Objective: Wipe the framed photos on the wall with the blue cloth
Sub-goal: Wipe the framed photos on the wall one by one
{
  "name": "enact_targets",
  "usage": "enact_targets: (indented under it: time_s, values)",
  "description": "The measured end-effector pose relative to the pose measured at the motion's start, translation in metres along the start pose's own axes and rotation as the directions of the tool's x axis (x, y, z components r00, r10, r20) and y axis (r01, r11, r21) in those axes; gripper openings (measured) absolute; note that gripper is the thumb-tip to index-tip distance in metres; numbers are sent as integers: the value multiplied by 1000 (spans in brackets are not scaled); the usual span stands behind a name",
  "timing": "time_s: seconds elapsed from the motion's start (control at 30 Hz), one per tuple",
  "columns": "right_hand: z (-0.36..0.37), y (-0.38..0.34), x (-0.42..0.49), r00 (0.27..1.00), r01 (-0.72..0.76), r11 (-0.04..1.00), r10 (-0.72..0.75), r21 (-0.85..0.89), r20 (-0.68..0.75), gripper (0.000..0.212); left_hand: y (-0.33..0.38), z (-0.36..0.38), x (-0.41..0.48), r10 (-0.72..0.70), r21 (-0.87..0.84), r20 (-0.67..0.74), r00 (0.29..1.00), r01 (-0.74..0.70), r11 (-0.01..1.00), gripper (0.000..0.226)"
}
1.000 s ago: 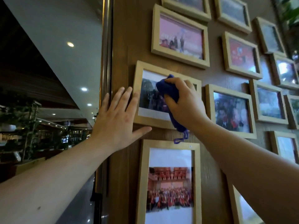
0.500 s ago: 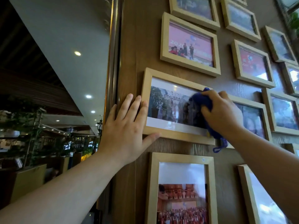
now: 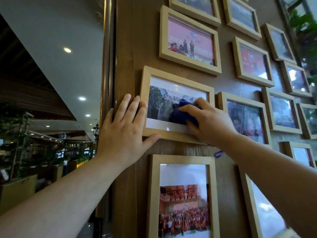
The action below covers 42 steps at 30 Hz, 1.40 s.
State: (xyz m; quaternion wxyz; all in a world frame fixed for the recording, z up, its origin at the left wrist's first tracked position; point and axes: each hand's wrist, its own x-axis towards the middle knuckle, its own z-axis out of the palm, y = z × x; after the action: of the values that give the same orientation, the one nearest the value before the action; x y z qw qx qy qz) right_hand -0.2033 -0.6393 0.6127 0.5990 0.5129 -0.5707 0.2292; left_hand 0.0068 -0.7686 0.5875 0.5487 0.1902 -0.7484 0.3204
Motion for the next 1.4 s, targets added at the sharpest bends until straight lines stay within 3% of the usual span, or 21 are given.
enact_targets:
  time_s: [0.13, 0.33, 0.5, 0.73, 0.97, 1.17, 1.4]
  values:
    - [-1, 19, -19, 991, -129, 991, 130, -37, 36, 43, 1, 0, 0, -6, -6, 8, 1000, 6, 1000, 88]
    - [-8, -46, 1, 987, 152, 987, -155, 54, 51, 44, -1, 0, 0, -6, -7, 13, 1000, 6, 1000, 90]
    - [-18, -46, 5, 976, 178, 981, -186, 77, 112, 44, 0, 0, 0, -3, -2, 15, 1000, 3, 1000, 88]
    - [-18, 10, -41, 984, -8, 996, 24, -94, 177, 39, 1, -4, 1, 67, 100, 43, 997, -71, 993, 86]
    - [-23, 63, -74, 944, -328, 944, 329, -25, 38, 41, 54, -11, 11, 294, 68, 15, 956, -295, 953, 84]
    - [-20, 137, -90, 905, -420, 903, 424, 85, -34, 39, 121, 7, 34, 338, 59, 80, 938, -343, 938, 87]
    - [5, 185, -83, 918, -378, 914, 391, 146, -64, 39, 185, 44, 73, 316, 132, 151, 937, -336, 933, 90]
